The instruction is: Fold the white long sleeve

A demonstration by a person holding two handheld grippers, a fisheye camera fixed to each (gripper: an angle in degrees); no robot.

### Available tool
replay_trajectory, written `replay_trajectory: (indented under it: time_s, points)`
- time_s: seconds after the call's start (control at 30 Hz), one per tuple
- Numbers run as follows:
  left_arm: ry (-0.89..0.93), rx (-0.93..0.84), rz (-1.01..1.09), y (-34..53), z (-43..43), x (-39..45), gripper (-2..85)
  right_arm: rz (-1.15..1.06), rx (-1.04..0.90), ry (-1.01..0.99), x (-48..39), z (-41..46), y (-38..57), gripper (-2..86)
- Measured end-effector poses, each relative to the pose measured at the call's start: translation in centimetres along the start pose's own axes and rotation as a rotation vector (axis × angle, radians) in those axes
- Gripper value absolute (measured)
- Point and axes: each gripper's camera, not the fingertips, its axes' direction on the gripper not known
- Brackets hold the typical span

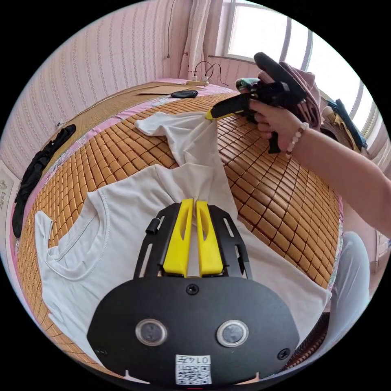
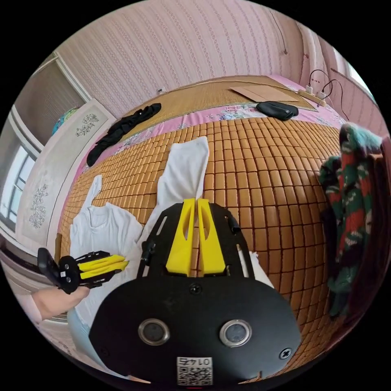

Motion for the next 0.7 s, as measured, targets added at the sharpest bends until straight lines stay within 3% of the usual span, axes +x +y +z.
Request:
replay_trajectory:
  time_s: [0.17, 0.37, 0.47, 0.6, 0.7]
  points:
    - [-0.012, 0.102, 0.065, -1.4, -1.3, 1.3, -1.0, -0.024, 0.209, -0.094, 0.6, -14.9, 9.4, 0.3]
    - [-0.039, -0.07, -0.002, -3.6, 4.2, 1.4, -0.8, 0.054, 0.313, -0.022, 5.0, -22.0, 16.3, 0.5]
    - [0.003, -0.079, -0.078, -4.3, 5.4, 0.7, -0.4, 0.13, 0.214, -0.019, 9.1, -21.9, 18.4, 1.7]
    - [-0.044, -0.055, -0.044, -6.0, 5.2, 1.6, 0.2, 0.218, 0.002, 0.043, 14.1, -20.6, 20.1, 9.7]
    - [-0.097, -0.084, 0.009, -7.7, 5.6, 2.8, 0.5, 0.168, -0.162, -0.167, 15.9, -20.3, 19.8, 12.1]
